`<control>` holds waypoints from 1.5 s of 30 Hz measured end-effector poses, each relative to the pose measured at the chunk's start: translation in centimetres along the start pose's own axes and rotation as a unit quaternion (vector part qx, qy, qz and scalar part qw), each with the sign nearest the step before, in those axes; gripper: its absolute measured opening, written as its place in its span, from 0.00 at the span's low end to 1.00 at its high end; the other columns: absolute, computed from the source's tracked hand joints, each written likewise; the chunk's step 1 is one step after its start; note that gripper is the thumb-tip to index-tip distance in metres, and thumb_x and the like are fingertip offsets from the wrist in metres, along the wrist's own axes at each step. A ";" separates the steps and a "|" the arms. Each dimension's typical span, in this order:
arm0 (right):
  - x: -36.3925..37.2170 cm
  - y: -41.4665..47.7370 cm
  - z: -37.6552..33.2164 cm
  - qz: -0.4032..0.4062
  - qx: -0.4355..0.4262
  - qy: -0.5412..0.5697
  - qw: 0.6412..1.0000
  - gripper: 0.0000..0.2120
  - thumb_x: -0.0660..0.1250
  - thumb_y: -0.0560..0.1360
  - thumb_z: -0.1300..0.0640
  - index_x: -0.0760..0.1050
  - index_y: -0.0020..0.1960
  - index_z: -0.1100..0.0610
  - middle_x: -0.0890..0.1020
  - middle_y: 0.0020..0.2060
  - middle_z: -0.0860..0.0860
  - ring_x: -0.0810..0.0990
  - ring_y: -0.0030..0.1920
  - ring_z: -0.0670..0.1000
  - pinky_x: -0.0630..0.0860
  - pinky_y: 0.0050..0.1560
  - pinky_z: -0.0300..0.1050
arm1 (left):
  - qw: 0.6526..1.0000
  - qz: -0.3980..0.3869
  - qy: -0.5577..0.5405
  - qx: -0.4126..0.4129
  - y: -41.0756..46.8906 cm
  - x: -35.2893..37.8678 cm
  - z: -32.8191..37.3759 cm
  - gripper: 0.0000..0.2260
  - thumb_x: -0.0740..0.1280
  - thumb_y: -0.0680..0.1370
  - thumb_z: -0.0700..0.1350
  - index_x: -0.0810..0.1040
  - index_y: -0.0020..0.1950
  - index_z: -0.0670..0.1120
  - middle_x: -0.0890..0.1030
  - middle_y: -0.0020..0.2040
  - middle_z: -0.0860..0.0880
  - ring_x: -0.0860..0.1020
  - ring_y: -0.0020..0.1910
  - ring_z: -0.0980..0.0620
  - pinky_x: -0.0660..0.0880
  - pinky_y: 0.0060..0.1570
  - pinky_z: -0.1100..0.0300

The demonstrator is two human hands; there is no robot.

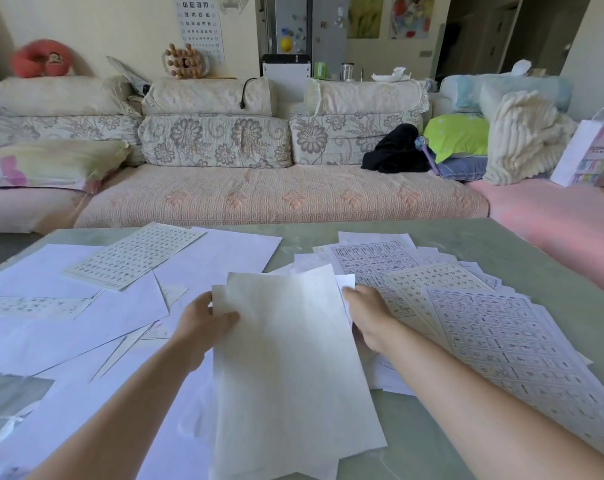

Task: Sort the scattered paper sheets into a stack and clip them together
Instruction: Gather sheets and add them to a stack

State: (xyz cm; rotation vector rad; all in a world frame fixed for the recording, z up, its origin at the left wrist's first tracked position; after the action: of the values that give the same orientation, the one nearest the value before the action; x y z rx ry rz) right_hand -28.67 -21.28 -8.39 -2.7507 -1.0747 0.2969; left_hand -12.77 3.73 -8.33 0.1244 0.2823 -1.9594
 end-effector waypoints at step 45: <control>-13.5 5.2 0.9 0.035 -0.142 -0.681 0.717 0.45 0.43 0.72 0.24 0.60 0.78 0.52 0.63 0.77 0.56 0.54 0.78 0.57 0.47 0.75 0.65 | 0.830 -0.150 0.503 0.189 1.0 24.9 7.3 0.27 0.61 0.80 0.55 0.60 0.76 0.47 0.68 0.72 0.43 0.65 0.71 0.42 0.67 0.65 0.47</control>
State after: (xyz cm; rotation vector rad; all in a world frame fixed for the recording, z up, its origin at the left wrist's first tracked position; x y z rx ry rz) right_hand -35.26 -34.21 -8.79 -2.4746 -1.1988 2.6079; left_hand -21.42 -20.74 -6.88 1.4750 0.6106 -2.0702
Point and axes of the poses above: each hand's wrist, its own y-axis towards the middle knuckle, its own x-axis out of the palm, z = x × y, the point moved 6 cm from there along y, towards the middle knuckle
